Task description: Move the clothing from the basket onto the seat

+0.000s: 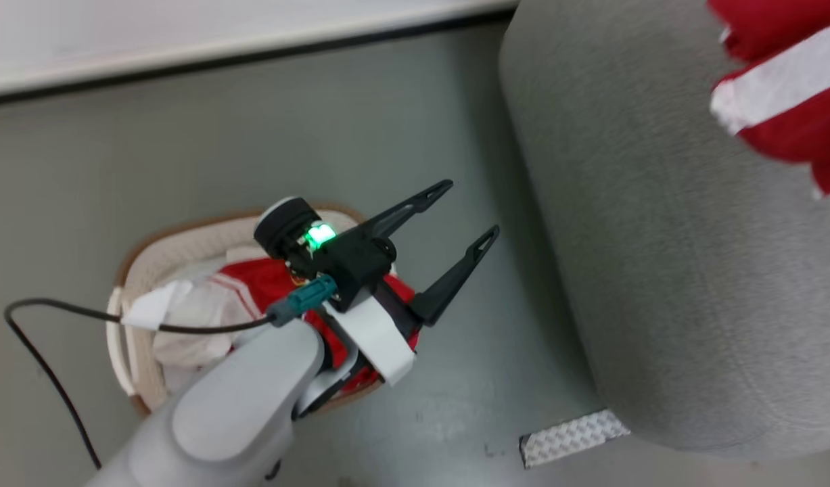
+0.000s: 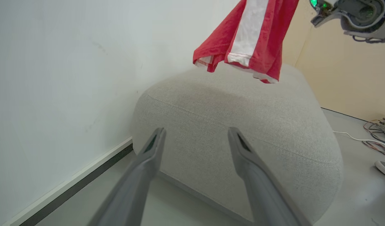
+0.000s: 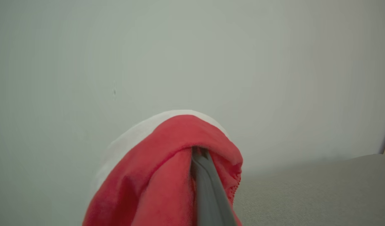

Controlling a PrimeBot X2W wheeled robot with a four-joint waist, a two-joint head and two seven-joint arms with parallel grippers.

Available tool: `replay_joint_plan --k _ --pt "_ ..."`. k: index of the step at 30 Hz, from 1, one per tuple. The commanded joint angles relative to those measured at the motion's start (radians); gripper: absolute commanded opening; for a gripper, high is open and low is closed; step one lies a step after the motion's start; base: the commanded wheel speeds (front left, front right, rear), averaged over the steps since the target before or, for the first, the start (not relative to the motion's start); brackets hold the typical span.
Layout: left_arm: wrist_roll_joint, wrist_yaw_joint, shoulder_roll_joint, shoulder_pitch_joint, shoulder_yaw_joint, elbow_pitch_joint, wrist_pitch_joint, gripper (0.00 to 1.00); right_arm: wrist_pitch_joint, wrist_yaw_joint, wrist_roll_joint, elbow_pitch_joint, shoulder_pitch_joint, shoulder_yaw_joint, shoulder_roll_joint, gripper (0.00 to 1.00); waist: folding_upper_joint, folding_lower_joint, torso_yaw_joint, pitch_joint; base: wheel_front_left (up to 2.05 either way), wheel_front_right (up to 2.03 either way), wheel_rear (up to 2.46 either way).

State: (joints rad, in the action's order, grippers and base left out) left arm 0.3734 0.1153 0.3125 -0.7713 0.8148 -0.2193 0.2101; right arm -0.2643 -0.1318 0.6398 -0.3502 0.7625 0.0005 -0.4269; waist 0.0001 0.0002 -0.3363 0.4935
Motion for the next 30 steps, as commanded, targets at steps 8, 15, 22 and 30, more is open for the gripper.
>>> replay_joint_plan --k 8,15,22,30 --pt "-0.024 -0.007 0.029 -0.057 -0.005 0.042 -0.022 1.00 0.092 0.002 0.142 -0.211 0.199 0.037 -0.178 0.00 -0.0001 -0.0002 0.124 0.201 0.00 0.00 0.00" --pt "-0.031 -0.011 0.026 -0.078 -0.001 0.051 -0.017 1.00 0.258 0.002 0.248 -0.344 0.314 0.089 -0.307 0.00 -0.0001 -0.0002 0.172 0.259 0.00 0.00 0.00" --pt "-0.010 -0.017 0.015 -0.076 -0.006 0.019 0.003 1.00 0.521 0.002 0.282 -0.509 0.349 0.179 -0.332 0.00 -0.0001 -0.0002 0.193 0.262 0.00 0.00 0.00" --pt "0.005 -0.019 0.006 -0.071 -0.013 -0.015 0.024 1.00 0.662 0.002 0.297 -0.592 0.385 0.209 -0.310 1.00 -0.0001 -0.0002 0.198 0.232 0.00 0.00 0.00"
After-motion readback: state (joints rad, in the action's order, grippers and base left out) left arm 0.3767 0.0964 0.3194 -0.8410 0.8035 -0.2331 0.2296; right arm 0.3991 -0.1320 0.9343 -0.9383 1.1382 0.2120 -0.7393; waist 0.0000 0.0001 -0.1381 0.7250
